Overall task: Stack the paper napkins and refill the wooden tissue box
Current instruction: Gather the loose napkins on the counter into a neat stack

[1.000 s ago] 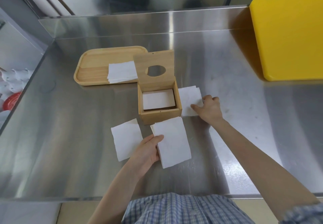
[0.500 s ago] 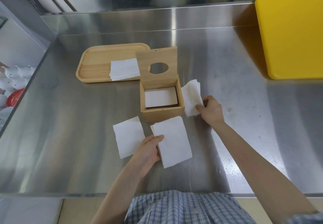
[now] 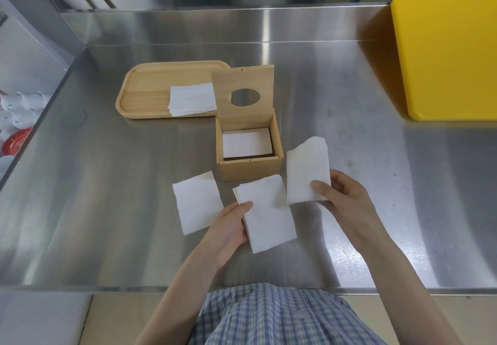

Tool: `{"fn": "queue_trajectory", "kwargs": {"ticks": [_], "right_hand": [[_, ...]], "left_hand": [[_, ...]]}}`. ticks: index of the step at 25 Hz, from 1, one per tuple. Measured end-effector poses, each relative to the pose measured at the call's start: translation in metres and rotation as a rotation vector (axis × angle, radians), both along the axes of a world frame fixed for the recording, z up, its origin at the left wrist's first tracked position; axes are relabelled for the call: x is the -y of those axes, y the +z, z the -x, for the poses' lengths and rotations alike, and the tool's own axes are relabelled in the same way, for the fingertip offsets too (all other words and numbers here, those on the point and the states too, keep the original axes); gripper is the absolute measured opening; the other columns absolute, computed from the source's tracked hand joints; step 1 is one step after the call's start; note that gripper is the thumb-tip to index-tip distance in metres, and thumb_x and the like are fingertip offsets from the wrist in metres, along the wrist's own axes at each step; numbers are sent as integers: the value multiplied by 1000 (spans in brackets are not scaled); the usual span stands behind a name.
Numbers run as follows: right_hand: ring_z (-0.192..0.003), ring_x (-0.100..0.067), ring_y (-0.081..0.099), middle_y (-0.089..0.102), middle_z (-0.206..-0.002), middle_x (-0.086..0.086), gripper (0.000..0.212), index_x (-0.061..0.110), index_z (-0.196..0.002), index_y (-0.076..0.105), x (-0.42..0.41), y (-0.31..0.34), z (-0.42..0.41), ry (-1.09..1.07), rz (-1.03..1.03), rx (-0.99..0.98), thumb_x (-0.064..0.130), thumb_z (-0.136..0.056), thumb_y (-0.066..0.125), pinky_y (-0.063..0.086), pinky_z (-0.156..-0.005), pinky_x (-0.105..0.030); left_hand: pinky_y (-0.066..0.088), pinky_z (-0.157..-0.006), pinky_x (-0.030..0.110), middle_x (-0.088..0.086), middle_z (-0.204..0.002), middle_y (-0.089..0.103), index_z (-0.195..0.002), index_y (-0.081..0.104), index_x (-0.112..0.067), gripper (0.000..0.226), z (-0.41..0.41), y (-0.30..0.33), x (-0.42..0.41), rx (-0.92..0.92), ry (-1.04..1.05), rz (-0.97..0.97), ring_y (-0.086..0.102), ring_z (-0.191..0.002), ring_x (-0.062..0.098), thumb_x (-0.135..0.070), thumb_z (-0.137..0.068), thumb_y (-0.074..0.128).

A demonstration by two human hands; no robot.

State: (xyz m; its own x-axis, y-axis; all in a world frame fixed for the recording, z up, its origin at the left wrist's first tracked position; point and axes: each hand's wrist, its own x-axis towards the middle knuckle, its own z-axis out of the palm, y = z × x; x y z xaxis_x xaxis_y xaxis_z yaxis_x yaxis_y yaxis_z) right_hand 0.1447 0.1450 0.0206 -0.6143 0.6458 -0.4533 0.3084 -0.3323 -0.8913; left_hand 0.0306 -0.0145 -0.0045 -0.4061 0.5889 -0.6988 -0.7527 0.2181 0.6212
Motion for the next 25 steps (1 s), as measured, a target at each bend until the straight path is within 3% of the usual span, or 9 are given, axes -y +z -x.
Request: {"fn": "queue_trajectory", "kwargs": {"ticks": [3, 7, 11, 15, 18, 19, 21, 23, 25], "right_hand": [[-92, -12, 68, 71, -102, -1, 27, 12, -109, 62, 17, 3, -8, 98, 201, -130, 6, -83, 61, 59, -79, -20], [-106, -16, 64, 68, -113, -1, 51, 18, -112, 61, 37, -6, -8, 305, 221, -21, 28, -63, 71, 55, -90, -28], [-93, -5, 69, 71, -103, 6, 23, 25, -99, 63, 42, -8, -3, 334, 179, 16, 12, -80, 67, 58, -81, -19], [-97, -9, 67, 73, -94, 12, 32, 26, -101, 63, 39, 6, 0, 385, 191, -94, 18, -72, 73, 57, -85, -22], [-102, -13, 67, 73, -101, 9, 40, 24, -106, 63, 40, 12, 4, 429, 215, -134, 21, -69, 79, 56, -91, -28], [-105, -15, 66, 72, -105, 5, 38, 23, -107, 63, 41, 10, 6, 422, 203, -103, 19, -72, 76, 55, -93, -30], [-105, -17, 65, 70, -110, 1, 34, 18, -113, 62, 43, 2, 9, 381, 160, 2, 12, -80, 68, 54, -93, -29], [-96, -10, 64, 68, -104, 5, 32, 13, -116, 60, 45, -6, 11, 332, 115, 99, 9, -84, 64, 56, -81, -20], [-88, -2, 61, 64, -96, 12, 27, 18, -110, 58, 45, -8, 11, 314, 58, 170, 10, -85, 63, 53, -71, -14]], "left_hand": [[47, -92, 40, 4, -101, 68, -97, 60, -17, 20, 0, 1, 1, 11, 17, -33, 62, -99, 23, -15, -97, 40], [47, -93, 44, 3, -104, 68, -98, 60, -21, 20, 0, 1, 2, 19, 35, -73, 61, -103, 25, -19, -97, 40], [49, -87, 42, -3, -91, 73, -95, 59, -24, 20, 0, 3, 4, 23, 104, -111, 62, -97, 21, -19, -97, 40], [51, -85, 38, 2, -107, 67, -110, 57, -21, 25, 0, -1, 4, 28, 73, -93, 61, -103, 21, -26, -98, 36], [50, -89, 44, 3, -98, 73, -93, 69, -21, 33, -1, -2, 5, 61, 87, -157, 66, -93, 23, -27, -96, 37], [49, -91, 46, 3, -98, 73, -90, 70, -21, 33, -1, -1, 5, 61, 113, -173, 67, -92, 23, -27, -96, 38], [47, -96, 49, 6, -110, 69, -100, 66, -20, 30, -1, 0, 6, 7, 139, -144, 64, -100, 25, -26, -97, 37], [43, -102, 47, 6, -120, 63, -107, 60, -20, 29, 0, 1, 6, -13, 121, -122, 58, -111, 25, -27, -98, 34], [42, -102, 46, 7, -123, 60, -103, 59, -22, 27, 0, 3, 6, 8, 142, -113, 56, -114, 25, -27, -98, 33]]}}
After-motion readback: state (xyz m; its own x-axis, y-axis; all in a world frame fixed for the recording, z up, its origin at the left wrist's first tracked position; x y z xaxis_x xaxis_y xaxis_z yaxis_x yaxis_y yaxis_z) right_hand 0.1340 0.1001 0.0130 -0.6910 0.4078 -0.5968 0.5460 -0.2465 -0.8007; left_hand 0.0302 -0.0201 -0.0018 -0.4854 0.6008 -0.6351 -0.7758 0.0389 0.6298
